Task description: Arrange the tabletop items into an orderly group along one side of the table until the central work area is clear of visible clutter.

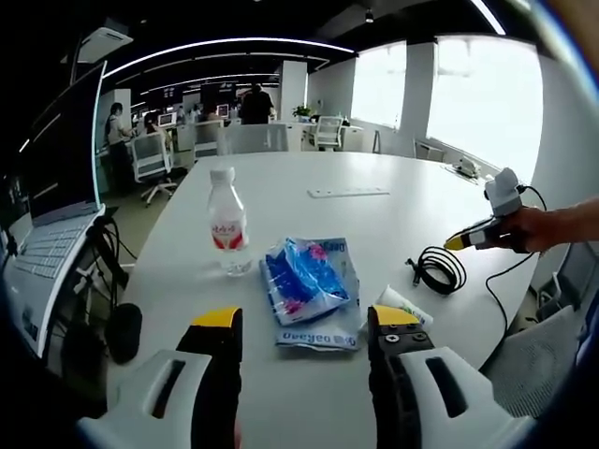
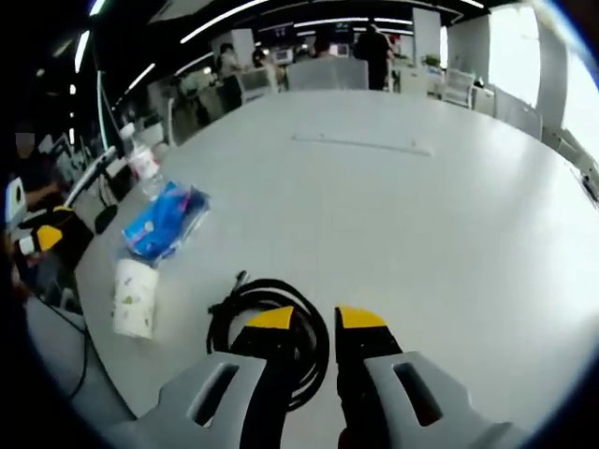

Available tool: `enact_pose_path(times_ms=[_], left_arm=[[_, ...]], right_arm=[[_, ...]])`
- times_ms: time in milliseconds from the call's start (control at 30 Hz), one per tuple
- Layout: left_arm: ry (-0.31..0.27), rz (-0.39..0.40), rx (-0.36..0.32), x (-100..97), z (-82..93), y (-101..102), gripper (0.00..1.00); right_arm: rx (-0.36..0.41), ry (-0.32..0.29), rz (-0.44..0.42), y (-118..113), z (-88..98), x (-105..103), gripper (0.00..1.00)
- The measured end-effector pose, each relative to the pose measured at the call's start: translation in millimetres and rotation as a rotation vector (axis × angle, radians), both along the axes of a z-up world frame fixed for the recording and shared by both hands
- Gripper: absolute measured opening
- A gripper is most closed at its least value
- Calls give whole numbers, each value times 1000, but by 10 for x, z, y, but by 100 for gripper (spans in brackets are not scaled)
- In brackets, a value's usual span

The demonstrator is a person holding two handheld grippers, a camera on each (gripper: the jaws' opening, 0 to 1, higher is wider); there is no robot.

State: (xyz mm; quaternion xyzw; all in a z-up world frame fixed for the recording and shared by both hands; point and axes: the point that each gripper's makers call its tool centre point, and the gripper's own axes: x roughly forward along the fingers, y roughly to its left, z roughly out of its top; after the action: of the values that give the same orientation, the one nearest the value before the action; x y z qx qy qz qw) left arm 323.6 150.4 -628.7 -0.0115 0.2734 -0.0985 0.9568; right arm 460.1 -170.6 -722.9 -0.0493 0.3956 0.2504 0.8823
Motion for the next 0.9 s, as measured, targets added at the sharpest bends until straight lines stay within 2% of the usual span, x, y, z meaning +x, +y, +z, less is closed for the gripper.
enact_pose_path(times_ms=[100,500,900], left_arm=[[1,0,-1,0,-4,5,54],[1,0,-8,5,-12,18,54],[20,5,-18,-22,-108,24,54]], right_arm=[[2,-5,19,65,10,67,15],[-6,-14,111,426,72,121,16],[-14,-22,246,987,124,98,16]])
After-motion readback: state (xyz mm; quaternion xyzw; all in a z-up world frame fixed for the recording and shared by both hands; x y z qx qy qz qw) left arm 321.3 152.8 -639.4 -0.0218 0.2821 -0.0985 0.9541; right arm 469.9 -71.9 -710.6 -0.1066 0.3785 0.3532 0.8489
